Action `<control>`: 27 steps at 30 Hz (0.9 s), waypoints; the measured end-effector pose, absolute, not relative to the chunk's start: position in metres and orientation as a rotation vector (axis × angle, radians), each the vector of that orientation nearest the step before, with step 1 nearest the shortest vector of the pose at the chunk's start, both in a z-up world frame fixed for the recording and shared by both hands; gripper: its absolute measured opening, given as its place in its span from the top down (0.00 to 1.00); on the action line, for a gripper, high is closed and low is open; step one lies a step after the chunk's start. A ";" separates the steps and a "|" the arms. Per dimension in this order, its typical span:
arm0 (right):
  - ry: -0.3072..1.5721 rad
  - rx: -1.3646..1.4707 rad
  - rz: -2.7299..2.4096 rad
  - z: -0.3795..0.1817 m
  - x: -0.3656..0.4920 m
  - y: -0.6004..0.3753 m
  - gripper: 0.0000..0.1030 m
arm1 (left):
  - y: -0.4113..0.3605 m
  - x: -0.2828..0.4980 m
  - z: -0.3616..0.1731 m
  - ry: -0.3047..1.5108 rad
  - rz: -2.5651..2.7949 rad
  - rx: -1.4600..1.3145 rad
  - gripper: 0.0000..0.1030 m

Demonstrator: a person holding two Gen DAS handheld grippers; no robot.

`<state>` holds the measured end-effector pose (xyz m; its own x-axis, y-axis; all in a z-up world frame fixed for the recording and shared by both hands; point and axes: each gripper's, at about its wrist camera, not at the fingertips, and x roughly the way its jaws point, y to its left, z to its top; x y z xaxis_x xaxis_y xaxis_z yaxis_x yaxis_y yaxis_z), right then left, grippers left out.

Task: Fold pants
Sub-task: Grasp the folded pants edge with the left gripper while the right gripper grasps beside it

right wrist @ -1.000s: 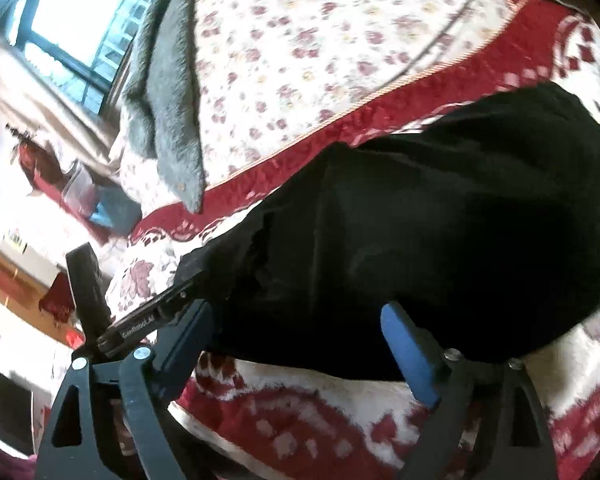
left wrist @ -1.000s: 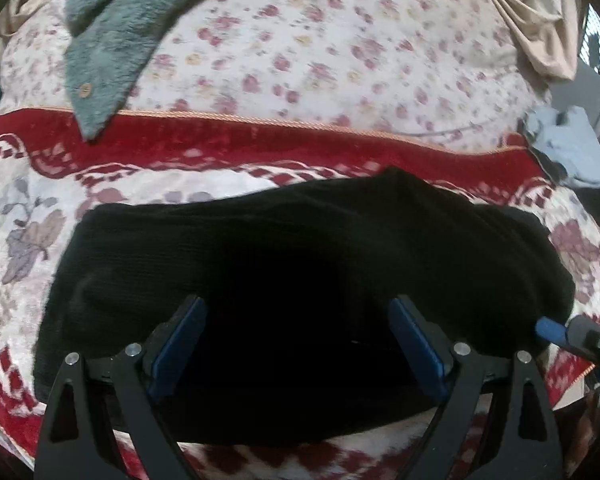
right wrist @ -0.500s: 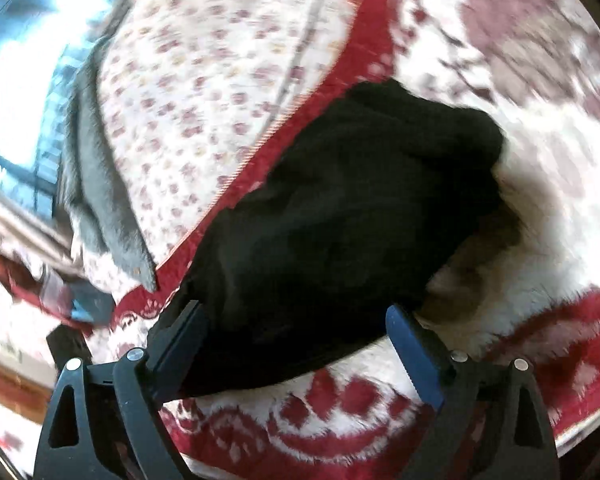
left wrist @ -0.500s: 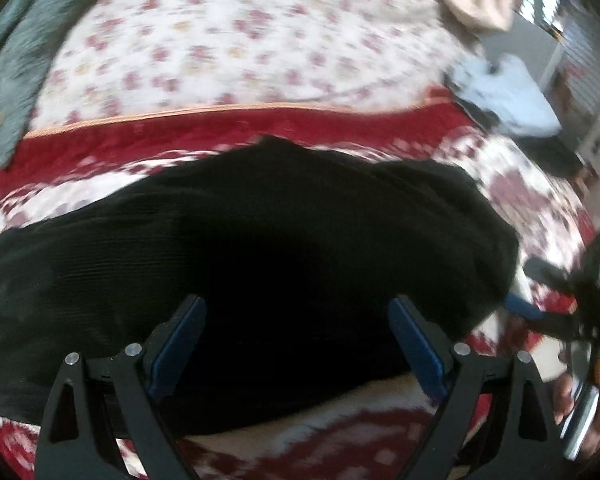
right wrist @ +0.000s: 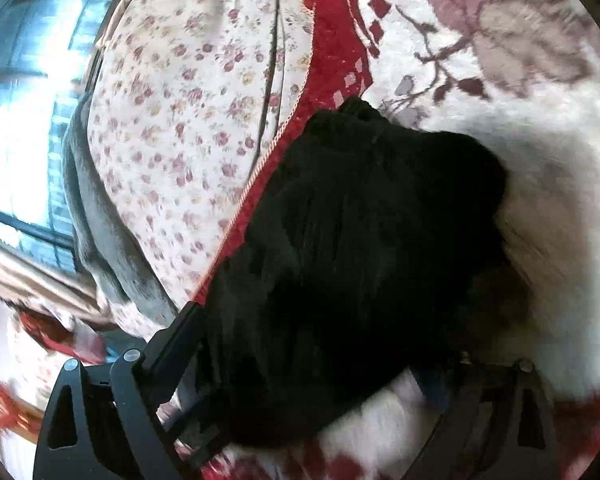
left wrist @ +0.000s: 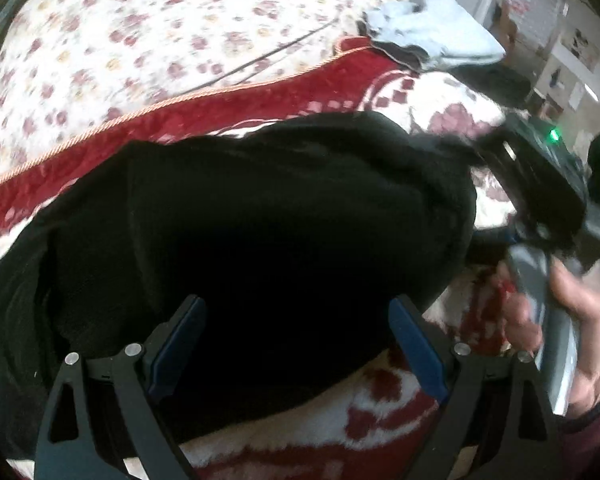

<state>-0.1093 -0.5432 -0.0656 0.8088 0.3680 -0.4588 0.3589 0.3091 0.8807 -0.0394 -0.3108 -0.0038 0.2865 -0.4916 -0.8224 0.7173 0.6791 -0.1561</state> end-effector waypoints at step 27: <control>0.491 1.326 0.321 -0.029 -0.095 -0.539 0.66 | -0.273 0.063 0.013 1.127 -0.887 0.010 0.05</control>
